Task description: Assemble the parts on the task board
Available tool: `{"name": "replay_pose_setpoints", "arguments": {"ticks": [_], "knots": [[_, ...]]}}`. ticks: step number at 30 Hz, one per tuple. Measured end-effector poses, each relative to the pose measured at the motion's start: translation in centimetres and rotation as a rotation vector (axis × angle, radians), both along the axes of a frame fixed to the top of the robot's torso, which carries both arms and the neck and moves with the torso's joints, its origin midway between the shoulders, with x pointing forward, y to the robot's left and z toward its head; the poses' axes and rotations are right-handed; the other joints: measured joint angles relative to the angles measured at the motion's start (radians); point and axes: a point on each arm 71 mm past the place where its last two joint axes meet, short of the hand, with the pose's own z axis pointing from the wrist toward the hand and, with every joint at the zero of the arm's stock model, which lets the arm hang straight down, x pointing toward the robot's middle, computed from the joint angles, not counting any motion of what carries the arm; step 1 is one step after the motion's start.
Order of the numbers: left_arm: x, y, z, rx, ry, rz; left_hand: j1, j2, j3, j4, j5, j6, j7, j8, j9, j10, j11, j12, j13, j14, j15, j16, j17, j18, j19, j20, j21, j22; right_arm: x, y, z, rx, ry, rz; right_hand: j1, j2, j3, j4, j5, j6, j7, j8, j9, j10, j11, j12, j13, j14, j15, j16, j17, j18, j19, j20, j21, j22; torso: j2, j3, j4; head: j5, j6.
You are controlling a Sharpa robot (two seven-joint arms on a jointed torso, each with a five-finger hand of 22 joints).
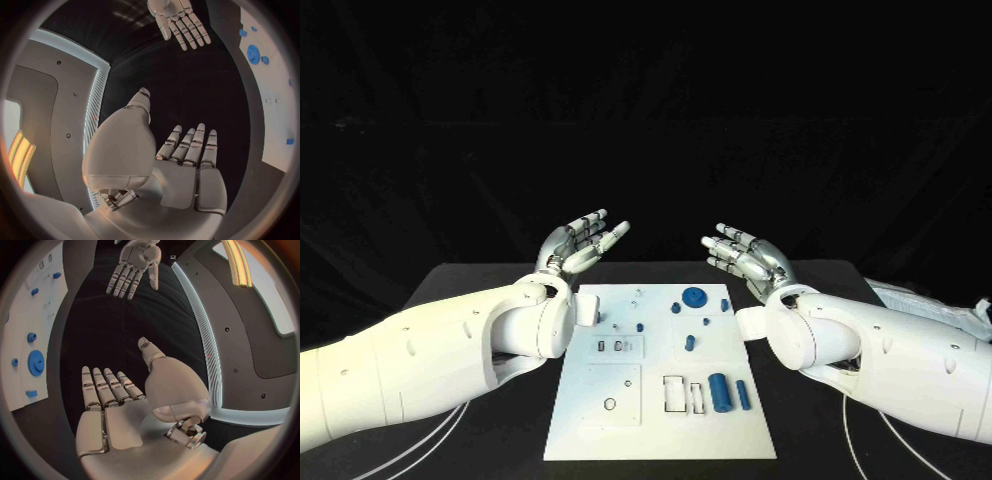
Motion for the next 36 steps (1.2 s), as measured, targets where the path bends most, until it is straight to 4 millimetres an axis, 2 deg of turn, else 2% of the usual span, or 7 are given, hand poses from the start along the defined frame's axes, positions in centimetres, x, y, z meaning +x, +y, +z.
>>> {"name": "replay_pose_setpoints", "arguments": {"ticks": [7, 10, 13, 17, 23, 31, 36], "knots": [[0.0, -0.1, 0.0, -0.004, 0.002, -0.018, 0.058, 0.032, 0.011, 0.007, 0.005, 0.122, 0.009, 0.015, 0.010, 0.188, 0.030, 0.027, 0.014, 0.209, 0.014, 0.043, 0.022, 0.016, 0.103, 0.010, 0.030, 0.015, 0.0, 0.5, -0.2, -0.016, 0.016, 0.133, 0.093, 0.009, 0.012, -0.049, -0.031, 0.200, 0.014, 0.027, 0.016, 0.245, -0.015, 0.034, 0.015, 0.253, -0.022, 0.036, 0.017, 0.042, 0.164, 0.004, 0.052, 0.022, 0.000, 0.0000, 0.0000, 0.000, 0.000], [0.0, 0.1, 0.0, -0.006, 0.002, -0.021, 0.073, 0.047, 0.014, 0.004, 0.005, 0.210, 0.018, 0.031, 0.017, 0.302, 0.019, 0.039, 0.020, 0.297, 0.001, 0.062, 0.029, 0.018, 0.210, 0.009, 0.058, 0.029, 0.4, -0.1, -0.3, -0.074, -0.015, 0.146, 0.110, 0.008, 0.020, -0.062, -0.031, 0.289, 0.025, 0.038, 0.021, 0.334, -0.027, 0.044, 0.018, 0.349, -0.037, 0.049, 0.020, 0.048, 0.232, 0.004, 0.075, 0.031, 0.001, 0.0002, 0.0007, 0.000, -0.001], [0.0, 1.2, 0.0, -0.006, 0.000, -0.012, 0.082, 0.076, 0.017, 0.001, 0.005, 0.348, 0.038, 0.054, 0.027, 0.473, -0.008, 0.064, 0.029, 0.393, -0.030, 0.095, 0.039, 0.059, 0.395, 0.007, 0.117, 0.055, 1.3, -2.2, 0.3, -0.209, -0.101, 0.121, 0.125, 0.007, 0.037, -0.083, -0.031, 0.405, 0.043, 0.043, 0.024, 0.443, -0.044, 0.045, 0.018, 0.470, -0.059, 0.058, 0.022, 0.070, 0.318, -0.002, 0.105, 0.038, 0.007, 0.0006, 0.0034, -0.002, -0.004], [-0.4, 1.3, 0.3, -0.020, -0.001, -0.031, 0.087, 0.092, 0.009, -0.014, 0.000, 0.470, 0.068, 0.072, 0.032, 0.573, -0.033, 0.081, 0.030, 0.492, -0.059, 0.122, 0.047, 0.067, 0.501, -0.003, 0.158, 0.067, 1.4, -2.1, 1.2, -0.345, -0.206, 0.141, 0.133, 0.005, 0.064, -0.111, -0.035, 0.502, 0.064, 0.043, 0.026, 0.539, -0.061, 0.045, 0.019, 0.578, -0.083, 0.062, 0.022, 0.071, 0.401, -0.016, 0.136, 0.043, 0.018, -0.0002, 0.0070, -0.009, -0.001], [-1.5, 1.4, 0.8, -0.048, 0.008, -0.066, 0.093, 0.101, -0.006, -0.028, 0.000, 0.504, 0.084, 0.072, 0.027, 0.613, -0.039, 0.081, 0.029, 0.532, -0.070, 0.124, 0.047, 0.072, 0.539, -0.012, 0.161, 0.063, 1.6, -1.9, 2.7, -0.528, -0.362, 0.168, 0.141, -0.002, 0.101, -0.143, -0.040, 0.585, 0.078, 0.043, 0.027, 0.627, -0.079, 0.038, 0.020, 0.689, -0.109, 0.062, 0.025, 0.085, 0.498, -0.041, 0.175, 0.050, 0.044, -0.0047, 0.0131, -0.022, 0.016], [-2.8, 1.2, 1.6, -0.067, 0.005, -0.114, 0.098, 0.106, -0.013, -0.036, 0.000, 0.510, 0.083, 0.072, 0.026, 0.616, -0.043, 0.076, 0.028, 0.536, -0.074, 0.119, 0.047, 0.072, 0.543, -0.014, 0.161, 0.058, 2.2, -1.6, 4.0, -0.768, -0.474, 0.191, 0.150, -0.029, 0.129, -0.156, -0.046, 0.649, 0.057, 0.038, 0.028, 0.710, -0.107, 0.033, 0.021, 0.836, -0.153, 0.084, 0.036, 0.085, 0.615, -0.090, 0.250, 0.075, 0.083, -0.0131, 0.0276, -0.029, 0.042], [-3.4, 0.4, 2.2, -0.075, -0.009, -0.153, 0.101, 0.115, -0.024, -0.047, -0.004, 0.512, 0.085, 0.057, 0.025, 0.622, -0.042, 0.058, 0.028, 0.585, -0.080, 0.129, 0.056, 0.071, 0.579, -0.021, 0.161, 0.057, 2.3, -1.2, 4.0, -0.928, -0.500, 0.206, 0.161, -0.049, 0.129, -0.156, -0.046, 0.682, 0.038, 0.038, 0.029, 0.756, -0.128, 0.033, 0.021, 0.931, -0.184, 0.111, 0.053, 0.085, 0.682, -0.129, 0.318, 0.108, 0.103, -0.0194, 0.0390, -0.037, 0.039]]}}
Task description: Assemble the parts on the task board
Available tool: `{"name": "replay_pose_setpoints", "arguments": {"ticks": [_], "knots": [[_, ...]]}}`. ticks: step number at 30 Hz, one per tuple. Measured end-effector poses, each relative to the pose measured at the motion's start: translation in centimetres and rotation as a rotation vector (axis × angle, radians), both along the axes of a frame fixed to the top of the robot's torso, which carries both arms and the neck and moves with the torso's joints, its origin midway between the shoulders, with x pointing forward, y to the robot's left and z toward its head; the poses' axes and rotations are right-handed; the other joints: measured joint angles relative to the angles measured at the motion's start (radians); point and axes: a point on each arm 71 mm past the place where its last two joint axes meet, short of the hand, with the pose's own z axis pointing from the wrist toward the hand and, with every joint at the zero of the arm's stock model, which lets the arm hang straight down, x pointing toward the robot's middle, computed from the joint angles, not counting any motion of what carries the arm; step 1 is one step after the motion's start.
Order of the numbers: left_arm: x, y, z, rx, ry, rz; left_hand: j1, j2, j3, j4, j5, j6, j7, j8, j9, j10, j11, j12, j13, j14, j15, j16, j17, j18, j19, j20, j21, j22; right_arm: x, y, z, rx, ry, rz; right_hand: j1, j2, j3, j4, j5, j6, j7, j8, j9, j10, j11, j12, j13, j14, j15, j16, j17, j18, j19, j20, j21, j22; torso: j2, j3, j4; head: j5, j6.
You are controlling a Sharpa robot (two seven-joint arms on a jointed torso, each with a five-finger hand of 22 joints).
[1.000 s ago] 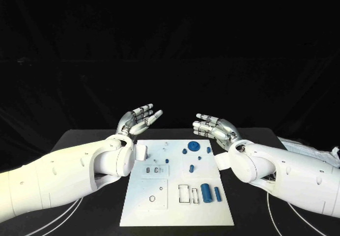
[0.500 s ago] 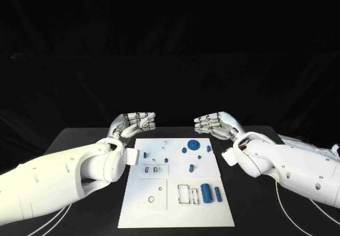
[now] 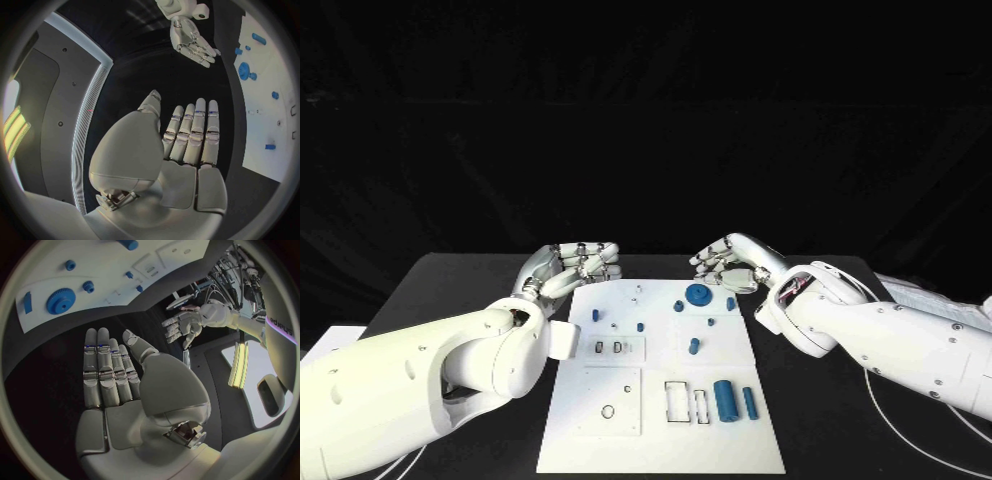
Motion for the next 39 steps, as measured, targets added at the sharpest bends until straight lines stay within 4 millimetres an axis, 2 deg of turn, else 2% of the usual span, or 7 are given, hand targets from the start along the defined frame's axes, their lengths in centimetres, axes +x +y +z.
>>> {"name": "replay_pose_setpoints", "arguments": {"ticks": [2, 3, 6, 10, 17, 30, 39], "knots": [[-0.1, -0.2, 0.3, -0.005, -0.008, -0.010, -0.001, 0.001, -0.002, -0.002, 0.000, 0.000, 0.000, -0.001, 0.000, 0.003, -0.003, 0.000, 0.000, 0.006, -0.003, 0.002, 0.003, 0.000, 0.003, -0.003, 0.000, 0.000, 0.0, 0.3, 0.0, -0.047, -0.014, 0.001, 0.009, -0.009, 0.000, 0.000, -0.003, 0.014, -0.007, 0.000, 0.000, 0.014, -0.011, 0.000, 0.000, 0.035, -0.012, 0.010, 0.008, 0.000, 0.018, -0.018, 0.032, 0.017, 0.009, -0.0025, 0.0055, -0.004, -0.002], [-0.2, -0.3, 0.5, -0.008, -0.011, -0.015, -0.001, 0.001, -0.002, -0.002, 0.000, 0.000, 0.000, -0.001, 0.000, 0.003, -0.003, 0.000, 0.000, 0.006, -0.003, 0.002, 0.003, 0.000, 0.003, -0.003, 0.000, 0.000, 0.0, 0.4, 0.0, -0.069, -0.020, 0.002, 0.014, -0.029, 0.000, 0.000, -0.010, 0.035, -0.021, -0.002, 0.000, 0.039, -0.023, -0.007, 0.000, 0.101, -0.031, 0.030, 0.027, 0.000, 0.048, -0.044, 0.098, 0.055, 0.013, -0.0035, 0.0074, -0.006, -0.003], [-0.4, -0.6, 0.8, -0.014, -0.016, -0.028, -0.001, 0.001, -0.002, -0.002, 0.000, 0.000, 0.000, -0.001, 0.000, 0.003, -0.003, 0.000, 0.000, 0.006, -0.003, 0.002, 0.003, 0.000, 0.003, -0.003, 0.000, 0.000, 0.0, 0.9, -0.1, -0.137, -0.033, 0.005, 0.007, -0.040, -0.008, 0.008, -0.014, 0.045, -0.031, -0.005, 0.000, 0.049, -0.033, -0.008, 0.000, 0.140, -0.048, 0.061, 0.053, 0.000, 0.075, -0.064, 0.164, 0.091, 0.025, -0.0064, 0.0147, -0.013, -0.005], [-0.6, -0.6, 1.0, -0.020, -0.018, -0.037, -0.001, 0.001, -0.002, -0.002, 0.000, 0.004, -0.004, -0.001, 0.000, 0.003, -0.003, 0.000, 0.000, 0.006, -0.003, 0.002, 0.003, 0.000, 0.003, -0.003, 0.000, 0.000, 0.1, 1.3, -0.3, -0.224, -0.035, 0.006, -0.007, -0.054, -0.017, 0.028, -0.033, 0.041, -0.035, -0.005, 0.000, 0.043, -0.039, -0.008, 0.000, 0.142, -0.050, 0.113, 0.089, 0.000, 0.083, -0.065, 0.205, 0.115, 0.040, -0.0088, 0.0255, -0.019, -0.006], [-1.0, -0.7, 1.2, -0.026, -0.013, -0.046, 0.006, 0.008, -0.001, -0.012, 0.000, 0.004, -0.004, -0.005, -0.001, 0.003, -0.003, -0.004, 0.000, 0.006, -0.003, 0.002, 0.004, 0.000, 0.003, -0.003, 0.000, -0.001, 0.2, 1.8, -0.1, -0.343, -0.045, -0.017, -0.015, -0.064, -0.007, 0.074, -0.041, 0.040, -0.044, -0.005, 0.000, 0.026, -0.043, -0.008, 0.001, 0.142, -0.050, 0.306, 0.210, 0.000, 0.095, -0.070, 0.290, 0.162, 0.063, -0.0111, 0.0367, -0.031, -0.004], [-1.0, -0.8, 1.4, -0.033, -0.009, -0.058, 0.022, 0.015, 0.000, -0.038, -0.008, 0.003, -0.004, -0.011, -0.001, 0.003, -0.003, -0.012, 0.000, 0.006, -0.003, 0.002, 0.007, 0.000, 0.010, -0.003, 0.000, -0.006, 0.6, 2.3, 0.5, -0.427, -0.052, -0.032, 0.003, -0.092, 0.027, 0.133, -0.049, 0.040, -0.051, -0.005, 0.000, 0.006, -0.039, -0.008, 0.001, 0.142, -0.050, 0.513, 0.347, 0.000, 0.098, -0.069, 0.407, 0.230, 0.089, -0.0125, 0.0427, -0.035, 0.002], [-1.0, -0.9, 1.4, -0.035, -0.006, -0.064, 0.022, 0.015, 0.003, -0.041, -0.012, 0.003, -0.004, -0.011, -0.001, 0.003, -0.003, -0.012, 0.000, 0.006, -0.003, 0.002, 0.007, -0.001, 0.010, -0.003, 0.000, -0.006, 0.9, 2.5, 0.2, -0.461, -0.031, -0.026, 0.009, -0.099, 0.059, 0.165, -0.049, 0.044, -0.055, -0.005, 0.000, 0.010, -0.043, -0.008, 0.001, 0.145, -0.053, 0.703, 0.542, 0.000, 0.098, -0.069, 0.468, 0.270, 0.098, -0.0136, 0.0472, -0.038, 0.002]]}}
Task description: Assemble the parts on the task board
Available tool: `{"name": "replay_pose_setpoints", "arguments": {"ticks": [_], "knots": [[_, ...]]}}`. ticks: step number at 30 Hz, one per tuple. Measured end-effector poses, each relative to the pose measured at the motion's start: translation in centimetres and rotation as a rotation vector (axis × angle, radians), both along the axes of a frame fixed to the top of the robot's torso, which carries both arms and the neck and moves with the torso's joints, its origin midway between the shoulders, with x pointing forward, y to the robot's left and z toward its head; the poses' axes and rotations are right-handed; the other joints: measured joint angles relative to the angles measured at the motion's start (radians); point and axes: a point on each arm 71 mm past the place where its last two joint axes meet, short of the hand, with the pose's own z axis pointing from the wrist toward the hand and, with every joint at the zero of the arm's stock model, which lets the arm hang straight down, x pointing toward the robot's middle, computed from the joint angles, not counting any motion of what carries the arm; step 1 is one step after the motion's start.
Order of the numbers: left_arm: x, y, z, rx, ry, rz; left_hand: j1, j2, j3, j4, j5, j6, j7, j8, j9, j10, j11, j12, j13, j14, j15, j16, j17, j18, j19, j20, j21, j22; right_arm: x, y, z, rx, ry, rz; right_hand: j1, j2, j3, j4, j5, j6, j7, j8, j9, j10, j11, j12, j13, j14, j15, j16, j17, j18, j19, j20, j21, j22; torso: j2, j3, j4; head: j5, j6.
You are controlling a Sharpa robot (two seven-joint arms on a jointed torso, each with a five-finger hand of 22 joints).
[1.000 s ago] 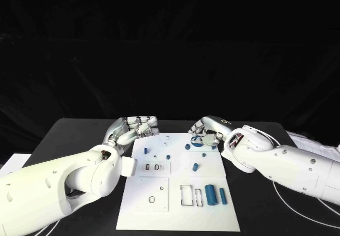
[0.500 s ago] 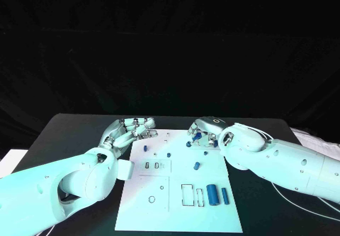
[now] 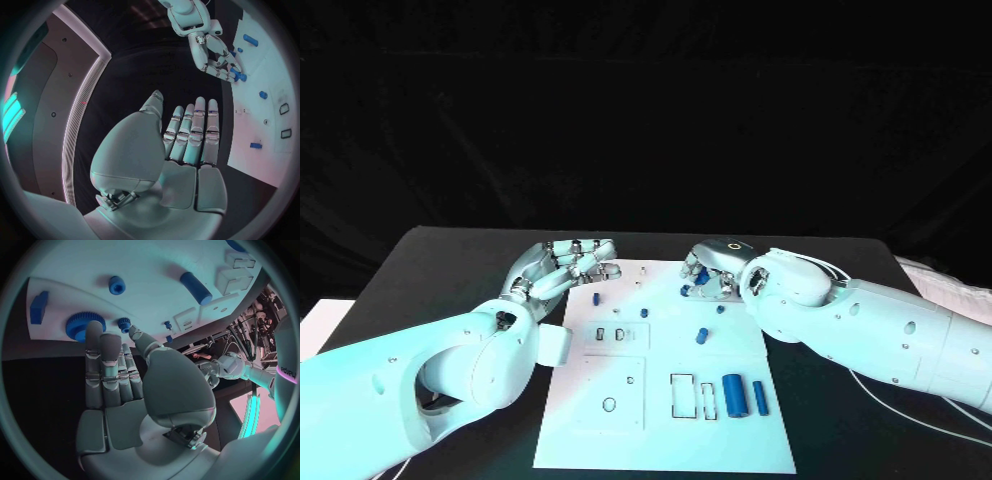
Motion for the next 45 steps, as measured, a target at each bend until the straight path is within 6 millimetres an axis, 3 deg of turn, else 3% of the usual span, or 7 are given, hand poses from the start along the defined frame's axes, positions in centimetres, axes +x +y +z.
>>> {"name": "replay_pose_setpoints", "arguments": {"ticks": [6, 25, 28, 31, 33, 36, 45], "knots": [[0.0, 0.0, 0.0, -0.001, 0.003, -0.003, 0.000, 0.000, -0.002, -0.003, 0.000, 0.000, 0.000, 0.000, 0.000, 0.000, 0.000, 0.000, 0.000, 0.000, 0.000, 0.000, 0.000, 0.000, 0.000, 0.000, 0.000, -0.001, 0.1, 0.2, -0.2, -0.016, 0.017, 0.005, 0.000, 0.000, 0.015, 0.015, 0.000, 0.011, 0.004, 0.000, 0.001, 0.009, -0.002, 0.000, 0.000, 0.000, 0.000, 0.055, 0.059, 0.000, -0.004, 0.004, 0.027, 0.018, 0.005, -0.0011, 0.0004, 0.000, 0.002], [0.0, -0.1, 0.0, -0.006, 0.010, -0.008, 0.004, 0.004, 0.000, -0.006, 0.000, 0.000, 0.000, -0.004, 0.000, 0.000, 0.000, 0.000, -0.001, 0.000, 0.000, 0.000, 0.001, 0.000, 0.000, 0.000, 0.000, -0.001, 0.6, 0.5, -0.6, -0.033, 0.043, 0.007, 0.004, -0.004, 0.080, 0.052, 0.000, 0.044, 0.002, 0.000, 0.002, 0.037, -0.008, 0.000, -0.001, 0.000, 0.000, 0.223, 0.236, 0.000, 0.035, -0.001, 0.180, 0.202, 0.016, -0.0019, 0.0051, -0.001, 0.003], [0.0, 0.0, 0.0, -0.006, 0.011, -0.009, 0.004, 0.004, 0.000, -0.006, 0.000, 0.000, 0.000, -0.004, 0.000, 0.000, 0.000, 0.000, -0.001, 0.000, 0.000, 0.000, 0.001, 0.000, 0.000, 0.000, 0.000, -0.002, 0.6, 0.5, -0.5, -0.029, 0.038, 0.008, 0.004, -0.004, 0.093, 0.059, 0.000, 0.059, -0.001, -0.001, 0.004, 0.052, -0.012, -0.001, 0.001, 0.000, -0.007, 0.254, 0.269, 0.000, 0.051, -0.002, 0.213, 0.245, 0.016, -0.0021, 0.0055, -0.001, 0.001], [0.0, 0.0, 0.0, -0.007, 0.012, -0.009, 0.004, 0.004, 0.000, -0.006, -0.004, 0.000, 0.000, -0.004, 0.000, 0.000, 0.000, 0.000, -0.001, 0.000, 0.000, 0.000, 0.001, 0.000, 0.000, 0.000, 0.000, -0.002, 0.6, 0.5, -0.5, -0.022, 0.031, 0.009, 0.004, -0.004, 0.101, 0.068, -0.002, 0.073, -0.005, 0.004, 0.007, 0.068, -0.016, 0.004, 0.003, 0.000, -0.007, 0.287, 0.305, -0.016, 0.070, -0.006, 0.248, 0.296, 0.017, -0.0025, 0.0052, 0.000, 0.001], [0.0, 0.0, 0.0, -0.007, 0.014, -0.009, 0.004, 0.004, -0.003, -0.009, -0.004, 0.000, 0.000, -0.004, 0.000, 0.000, 0.000, 0.000, -0.001, 0.000, 0.000, 0.000, 0.001, 0.000, 0.000, 0.000, 0.000, -0.002, 0.6, 0.6, -0.5, -0.014, 0.024, 0.010, 0.004, -0.004, 0.108, 0.074, -0.004, 0.084, -0.006, 0.006, 0.009, 0.079, -0.019, 0.004, 0.003, 0.000, -0.015, 0.303, 0.323, -0.016, 0.074, -0.009, 0.268, 0.321, 0.018, -0.0026, 0.0052, 0.000, 0.001], [0.0, 0.0, 0.0, -0.008, 0.016, -0.009, 0.004, 0.004, 0.000, -0.011, -0.004, 0.000, 0.000, -0.004, 0.000, 0.000, 0.000, 0.000, -0.001, 0.000, 0.000, 0.000, 0.002, 0.000, 0.000, 0.000, 0.000, -0.002, 0.5, 0.6, -0.3, 0.004, 0.007, 0.012, 0.004, -0.004, 0.126, 0.073, -0.008, 0.091, -0.012, 0.009, 0.010, 0.088, -0.023, 0.004, 0.002, 0.000, -0.015, 0.319, 0.339, -0.016, 0.084, -0.013, 0.288, 0.346, 0.019, -0.0028, 0.0051, 0.000, 0.002], [0.0, 0.1, -0.1, -0.009, 0.021, -0.007, 0.008, 0.008, 0.000, -0.011, -0.004, 0.000, 0.000, -0.008, 0.000, 0.000, 0.000, -0.005, -0.001, 0.000, 0.000, 0.000, 0.002, 0.000, 0.000, 0.000, 0.000, -0.003, 0.8, 1.4, 0.8, 0.091, -0.071, 0.006, 0.022, -0.002, 0.154, 0.073, -0.006, 0.096, -0.007, 0.008, 0.017, 0.093, -0.021, -0.002, 0.002, 0.000, -0.015, 0.331, 0.350, -0.016, 0.086, -0.014, 0.310, 0.372, 0.021, -0.0042, 0.0062, 0.000, 0.008]]}}
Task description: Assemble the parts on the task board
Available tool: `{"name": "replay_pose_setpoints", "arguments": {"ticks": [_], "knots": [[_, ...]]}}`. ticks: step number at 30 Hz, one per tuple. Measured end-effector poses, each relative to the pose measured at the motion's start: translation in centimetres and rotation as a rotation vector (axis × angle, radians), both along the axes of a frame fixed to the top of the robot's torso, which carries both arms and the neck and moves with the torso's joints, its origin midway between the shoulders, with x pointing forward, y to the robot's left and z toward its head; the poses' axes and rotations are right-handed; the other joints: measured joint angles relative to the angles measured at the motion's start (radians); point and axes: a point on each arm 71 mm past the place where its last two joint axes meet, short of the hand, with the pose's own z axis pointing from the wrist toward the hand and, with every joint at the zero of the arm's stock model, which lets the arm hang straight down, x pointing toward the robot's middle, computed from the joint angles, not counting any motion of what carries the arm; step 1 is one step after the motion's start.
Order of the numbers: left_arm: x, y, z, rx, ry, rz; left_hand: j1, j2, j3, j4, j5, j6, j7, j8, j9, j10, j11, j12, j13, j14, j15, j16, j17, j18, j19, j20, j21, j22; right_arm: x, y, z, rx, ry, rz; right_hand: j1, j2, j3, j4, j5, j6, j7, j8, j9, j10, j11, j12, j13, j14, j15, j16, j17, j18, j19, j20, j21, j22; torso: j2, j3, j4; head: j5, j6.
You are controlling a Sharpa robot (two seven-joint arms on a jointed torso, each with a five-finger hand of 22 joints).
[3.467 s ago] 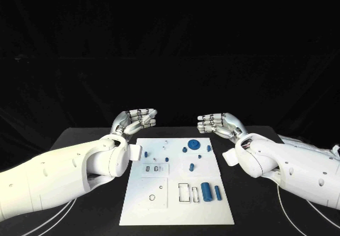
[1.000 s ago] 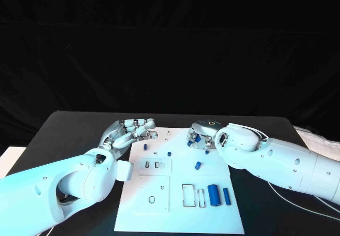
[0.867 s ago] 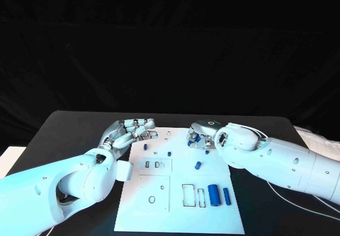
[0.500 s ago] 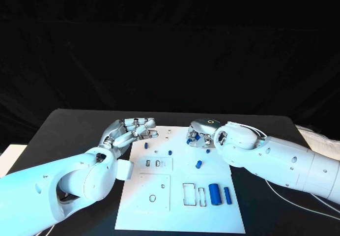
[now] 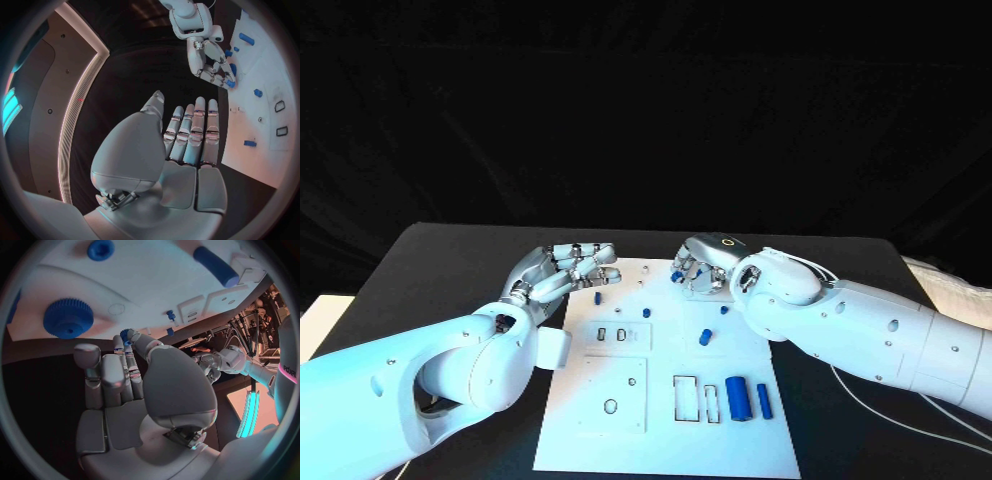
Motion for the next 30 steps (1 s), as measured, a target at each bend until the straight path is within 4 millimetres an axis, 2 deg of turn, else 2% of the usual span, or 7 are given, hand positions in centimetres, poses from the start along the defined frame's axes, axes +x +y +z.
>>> {"name": "replay_pose_setpoints", "arguments": {"ticks": [3, 11, 15, 25, 30], "knots": [[0.0, 0.0, 0.0, -0.002, 0.002, 0.000, 0.000, 0.000, 0.002, -0.003, 0.000, 0.000, 0.000, 0.000, 0.000, 0.000, 0.000, 0.000, 0.000, 0.000, 0.000, 0.000, 0.000, 0.000, 0.000, 0.000, 0.000, 0.000, 0.4, 0.5, 0.4, 0.022, -0.027, -0.006, 0.000, 0.000, 0.005, 0.005, -0.025, 0.000, 0.000, -0.002, 0.001, 0.000, 0.000, -0.001, 0.000, 0.000, 0.000, 0.000, -0.003, 0.000, 0.000, 0.000, 0.002, 0.005, 0.001, -0.0002, 0.0015, 0.001, 0.002], [0.0, -0.1, 0.0, -0.007, 0.008, -0.002, 0.000, 0.000, 0.000, -0.005, 0.000, 0.000, 0.000, 0.000, 0.000, 0.000, 0.000, 0.000, 0.000, 0.000, 0.000, 0.000, 0.000, 0.000, 0.000, 0.000, 0.000, 0.000, 1.4, 2.1, 0.9, 0.059, -0.070, -0.015, -0.001, 0.001, 0.002, 0.008, -0.027, -0.001, 0.001, -0.005, 0.002, 0.000, 0.000, -0.001, -0.001, 0.000, 0.000, 0.004, -0.001, 0.000, 0.000, 0.000, 0.007, 0.008, 0.004, -0.0009, 0.0044, 0.002, 0.006], [0.0, -0.1, 0.0, -0.009, 0.009, -0.004, 0.000, 0.000, 0.000, -0.005, 0.000, 0.000, 0.000, 0.000, 0.000, 0.000, 0.000, 0.000, 0.000, 0.000, 0.000, 0.000, 0.001, 0.000, 0.000, 0.000, 0.000, 0.000, 1.7, 2.8, 0.8, 0.065, -0.074, -0.017, -0.001, 0.000, 0.008, 0.014, -0.044, -0.001, 0.001, -0.008, 0.002, -0.006, 0.006, -0.001, -0.001, 0.000, 0.000, 0.010, 0.000, 0.000, -0.004, 0.004, 0.007, 0.010, 0.006, -0.0020, 0.0078, 0.000, 0.007], [0.0, -0.2, 0.1, -0.012, 0.011, -0.008, 0.000, 0.000, 0.000, -0.005, 0.000, 0.000, 0.000, 0.000, 0.000, 0.000, 0.000, 0.000, 0.000, 0.000, 0.000, 0.000, 0.001, 0.000, 0.000, 0.000, 0.000, 0.000, 2.2, 3.7, 0.5, 0.058, -0.069, -0.017, -0.009, -0.008, 0.009, 0.015, -0.044, -0.002, 0.002, -0.010, 0.002, -0.007, 0.007, -0.001, 0.000, 0.000, 0.000, 0.014, 0.008, 0.000, -0.004, 0.004, 0.011, 0.014, 0.014, -0.0057, 0.0160, -0.005, 0.004], [0.0, -0.2, 0.1, -0.012, 0.012, -0.008, 0.000, 0.000, 0.000, -0.005, 0.000, 0.000, 0.000, 0.000, 0.000, 0.000, 0.000, 0.000, 0.000, 0.000, 0.000, 0.000, 0.001, 0.000, 0.000, 0.000, 0.000, -0.001, 2.2, 3.8, 0.3, 0.048, -0.057, -0.012, -0.012, -0.011, 0.008, 0.016, -0.044, -0.002, 0.002, -0.012, 0.002, -0.007, 0.007, -0.001, 0.000, 0.000, 0.000, 0.018, 0.009, 0.000, -0.004, 0.004, 0.011, 0.014, 0.016, -0.0066, 0.0173, 0.001, 0.004]]}}
